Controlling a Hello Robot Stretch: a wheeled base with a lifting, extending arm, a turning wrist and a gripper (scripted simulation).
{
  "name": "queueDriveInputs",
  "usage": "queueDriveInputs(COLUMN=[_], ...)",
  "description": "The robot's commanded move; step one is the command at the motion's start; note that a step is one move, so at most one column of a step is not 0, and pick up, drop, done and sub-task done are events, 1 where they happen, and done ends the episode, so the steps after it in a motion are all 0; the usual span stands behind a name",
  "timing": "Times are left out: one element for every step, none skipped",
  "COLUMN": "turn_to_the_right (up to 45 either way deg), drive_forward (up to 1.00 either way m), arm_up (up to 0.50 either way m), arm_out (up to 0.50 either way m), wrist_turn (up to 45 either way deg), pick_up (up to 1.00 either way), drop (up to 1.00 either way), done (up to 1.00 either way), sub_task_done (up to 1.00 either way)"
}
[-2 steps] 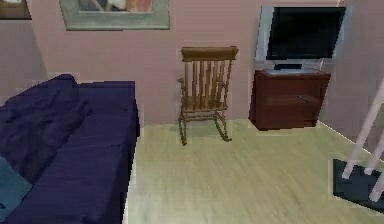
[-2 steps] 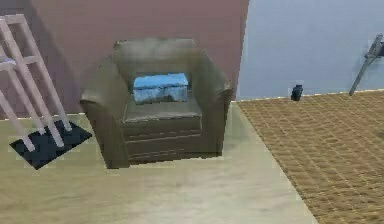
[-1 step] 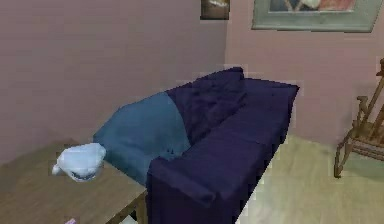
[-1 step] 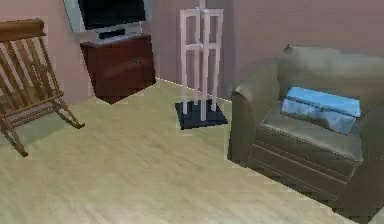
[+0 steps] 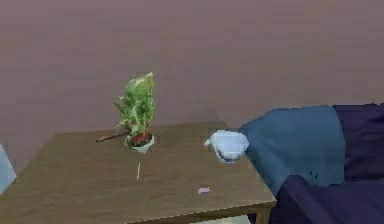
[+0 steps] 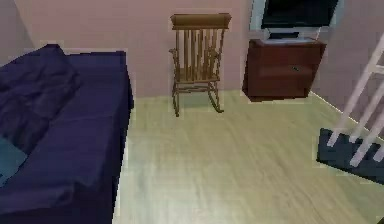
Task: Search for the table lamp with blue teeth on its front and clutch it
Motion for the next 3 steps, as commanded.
queueDriveInputs(turn_to_the_right=[-45.0, -33.0, 45.0], drive_forward=[0.0, 0.0, 0.0], arm_up=[0.0, 0.0, 0.0], arm_out=[0.0, 0.0, 0.0], wrist_turn=[0.0, 0.0, 0.0], pick_up=[0.0, 0.0, 0.0], drop=[0.0, 0.0, 0.0], done=[0.0, 0.0, 0.0], sub_task_done=[0.0, 0.0, 0.0])
